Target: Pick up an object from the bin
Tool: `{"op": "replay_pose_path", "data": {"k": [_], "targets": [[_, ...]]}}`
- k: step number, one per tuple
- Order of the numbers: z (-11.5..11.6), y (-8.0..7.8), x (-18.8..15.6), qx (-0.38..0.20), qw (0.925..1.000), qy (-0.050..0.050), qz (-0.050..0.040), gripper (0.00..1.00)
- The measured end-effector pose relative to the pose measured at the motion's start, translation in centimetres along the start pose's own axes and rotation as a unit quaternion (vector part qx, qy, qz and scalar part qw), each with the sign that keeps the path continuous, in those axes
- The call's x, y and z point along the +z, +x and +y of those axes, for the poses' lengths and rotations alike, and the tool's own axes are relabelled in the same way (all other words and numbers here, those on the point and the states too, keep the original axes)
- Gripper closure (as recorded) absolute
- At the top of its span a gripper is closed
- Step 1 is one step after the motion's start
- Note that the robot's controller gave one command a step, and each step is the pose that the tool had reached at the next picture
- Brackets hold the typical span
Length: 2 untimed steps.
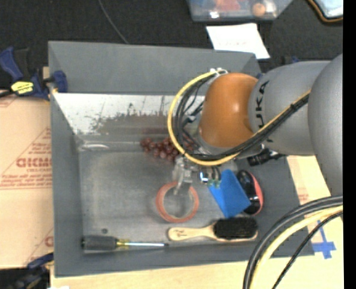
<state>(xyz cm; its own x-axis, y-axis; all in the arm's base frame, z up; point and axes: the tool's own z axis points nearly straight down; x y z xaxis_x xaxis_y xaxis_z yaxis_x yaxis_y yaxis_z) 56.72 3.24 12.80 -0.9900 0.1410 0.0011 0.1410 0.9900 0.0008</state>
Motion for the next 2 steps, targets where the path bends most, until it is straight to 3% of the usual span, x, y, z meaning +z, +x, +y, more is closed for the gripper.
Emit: {"op": "replay_pose_path", "data": {"k": [1, 2], "targets": [[-0.1, 0.1, -6.4, -0.080, 0.9967, 0.000, -0.0080, 0.00], [-3.3, 0.9, 1.3, 0.021, 0.9998, 0.000, -0.0009, 0.00]]}}
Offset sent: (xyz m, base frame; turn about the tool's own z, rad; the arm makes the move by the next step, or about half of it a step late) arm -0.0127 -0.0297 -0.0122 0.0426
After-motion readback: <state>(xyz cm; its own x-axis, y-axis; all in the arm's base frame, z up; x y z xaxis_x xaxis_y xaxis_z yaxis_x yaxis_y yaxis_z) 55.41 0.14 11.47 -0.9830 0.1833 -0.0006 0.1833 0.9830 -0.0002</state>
